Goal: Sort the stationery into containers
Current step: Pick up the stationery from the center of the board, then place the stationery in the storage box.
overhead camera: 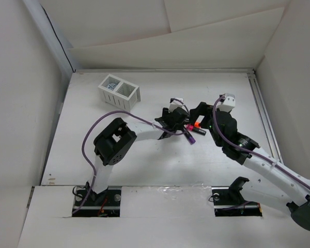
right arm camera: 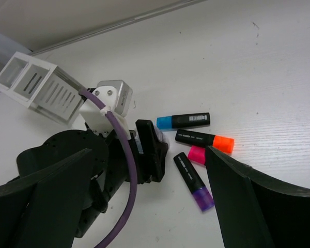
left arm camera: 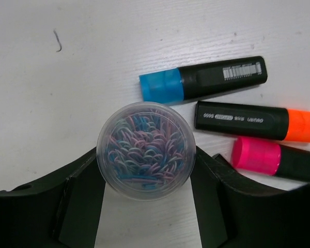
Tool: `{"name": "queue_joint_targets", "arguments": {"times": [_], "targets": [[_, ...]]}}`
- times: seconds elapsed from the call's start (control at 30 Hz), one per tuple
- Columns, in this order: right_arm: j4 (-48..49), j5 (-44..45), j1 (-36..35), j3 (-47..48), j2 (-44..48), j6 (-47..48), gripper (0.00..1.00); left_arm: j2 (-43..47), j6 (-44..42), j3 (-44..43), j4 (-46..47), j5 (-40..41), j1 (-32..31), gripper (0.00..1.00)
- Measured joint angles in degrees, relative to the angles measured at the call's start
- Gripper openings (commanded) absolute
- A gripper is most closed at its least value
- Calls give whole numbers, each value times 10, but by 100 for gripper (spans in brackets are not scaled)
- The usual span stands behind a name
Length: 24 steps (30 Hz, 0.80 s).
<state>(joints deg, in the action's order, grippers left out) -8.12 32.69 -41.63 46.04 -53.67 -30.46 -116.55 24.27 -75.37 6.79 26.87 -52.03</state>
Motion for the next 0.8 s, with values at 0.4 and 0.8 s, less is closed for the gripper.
{"name": "queue_joint_targets", "arguments": {"times": [0.4, 0.8], "targets": [[0, -8, 0, 0, 1, 0, 94, 250, 15, 78, -18, 17, 43, 28], [1, -40, 0, 0, -16, 3, 94, 192, 44, -53, -38, -12, 359, 28]]}}
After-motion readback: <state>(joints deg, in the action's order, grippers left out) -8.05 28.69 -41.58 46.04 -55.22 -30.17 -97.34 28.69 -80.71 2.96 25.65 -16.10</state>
